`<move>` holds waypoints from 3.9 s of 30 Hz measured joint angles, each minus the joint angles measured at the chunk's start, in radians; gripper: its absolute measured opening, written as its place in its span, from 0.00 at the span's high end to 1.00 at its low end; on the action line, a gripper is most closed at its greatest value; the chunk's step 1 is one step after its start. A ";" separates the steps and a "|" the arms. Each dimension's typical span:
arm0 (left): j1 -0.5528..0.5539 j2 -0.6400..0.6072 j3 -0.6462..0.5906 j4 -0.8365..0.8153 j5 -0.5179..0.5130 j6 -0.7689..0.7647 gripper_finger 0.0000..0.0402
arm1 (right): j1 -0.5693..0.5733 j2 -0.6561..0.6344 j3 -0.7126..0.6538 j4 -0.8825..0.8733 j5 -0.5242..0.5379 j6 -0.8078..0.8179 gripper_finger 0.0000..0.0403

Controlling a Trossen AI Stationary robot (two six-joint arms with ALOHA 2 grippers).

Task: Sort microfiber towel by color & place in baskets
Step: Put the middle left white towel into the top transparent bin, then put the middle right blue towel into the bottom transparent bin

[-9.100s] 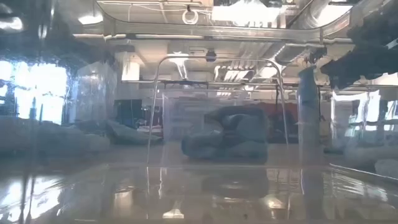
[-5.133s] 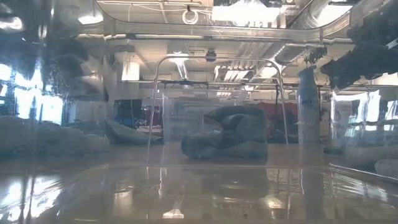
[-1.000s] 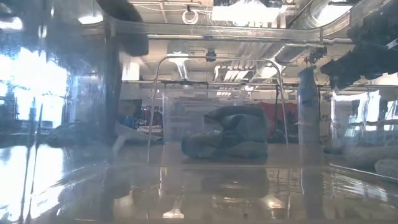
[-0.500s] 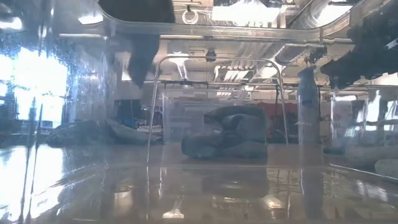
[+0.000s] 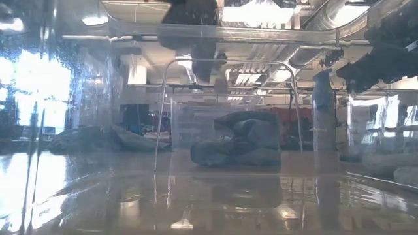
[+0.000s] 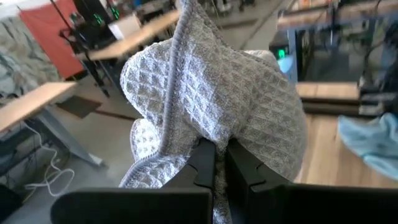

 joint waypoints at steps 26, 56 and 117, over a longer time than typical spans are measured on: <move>0.198 0.590 0.303 -0.237 0.288 0.029 0.99 | 0.000 0.000 0.000 0.000 0.000 0.000 1.00; 0.096 0.300 0.178 -0.397 0.271 0.027 0.88 | 0.000 0.000 0.000 0.000 0.000 0.000 1.00; -0.263 -0.911 -1.163 0.185 0.182 -0.426 1.00 | 0.149 0.875 0.732 -0.907 0.376 0.801 1.00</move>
